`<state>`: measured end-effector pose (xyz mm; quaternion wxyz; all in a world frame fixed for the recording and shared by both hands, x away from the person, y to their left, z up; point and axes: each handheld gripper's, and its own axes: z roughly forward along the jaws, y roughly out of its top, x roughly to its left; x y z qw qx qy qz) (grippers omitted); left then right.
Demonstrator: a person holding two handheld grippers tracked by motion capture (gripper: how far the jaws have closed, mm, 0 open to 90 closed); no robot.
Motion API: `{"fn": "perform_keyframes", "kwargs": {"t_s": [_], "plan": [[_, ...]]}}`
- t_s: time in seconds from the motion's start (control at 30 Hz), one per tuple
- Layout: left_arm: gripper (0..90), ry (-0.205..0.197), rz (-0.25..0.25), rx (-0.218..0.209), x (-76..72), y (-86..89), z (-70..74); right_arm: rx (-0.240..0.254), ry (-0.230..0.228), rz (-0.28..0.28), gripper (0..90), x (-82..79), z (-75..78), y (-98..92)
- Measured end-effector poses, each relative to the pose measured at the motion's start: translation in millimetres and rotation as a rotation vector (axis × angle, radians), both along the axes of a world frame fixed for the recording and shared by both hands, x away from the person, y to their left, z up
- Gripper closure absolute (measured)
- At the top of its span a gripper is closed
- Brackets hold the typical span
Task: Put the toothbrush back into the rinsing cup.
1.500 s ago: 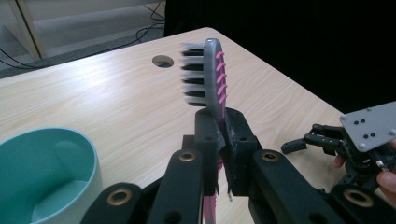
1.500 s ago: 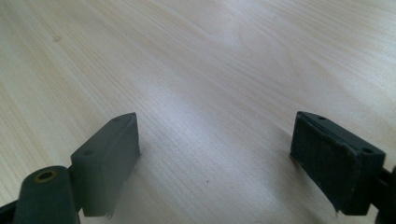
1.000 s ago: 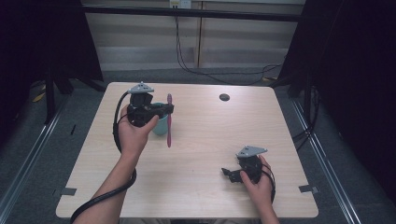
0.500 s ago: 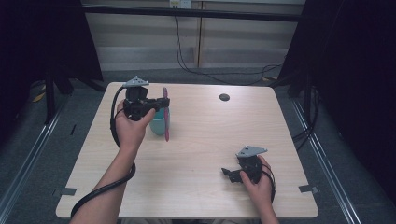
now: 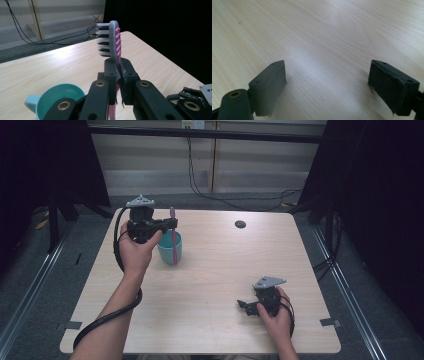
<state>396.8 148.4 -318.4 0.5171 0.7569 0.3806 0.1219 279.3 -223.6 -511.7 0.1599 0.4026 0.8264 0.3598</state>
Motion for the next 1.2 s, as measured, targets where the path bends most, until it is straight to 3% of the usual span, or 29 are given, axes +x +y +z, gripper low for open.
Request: {"fn": "perform_keyframes", "kwargs": {"t_s": [0.7,1.2], "plan": [[85.7,-0.001,0.036,-0.023,20.9,1.0,7.8,0.000,-0.001,0.001,14.1,0.0,0.0,0.0],[85.6,-0.023,0.054,-0.016,33.4,3.8,16.3,0.001,-0.001,0.005,14.1,-0.1,0.0,0.1]]}}
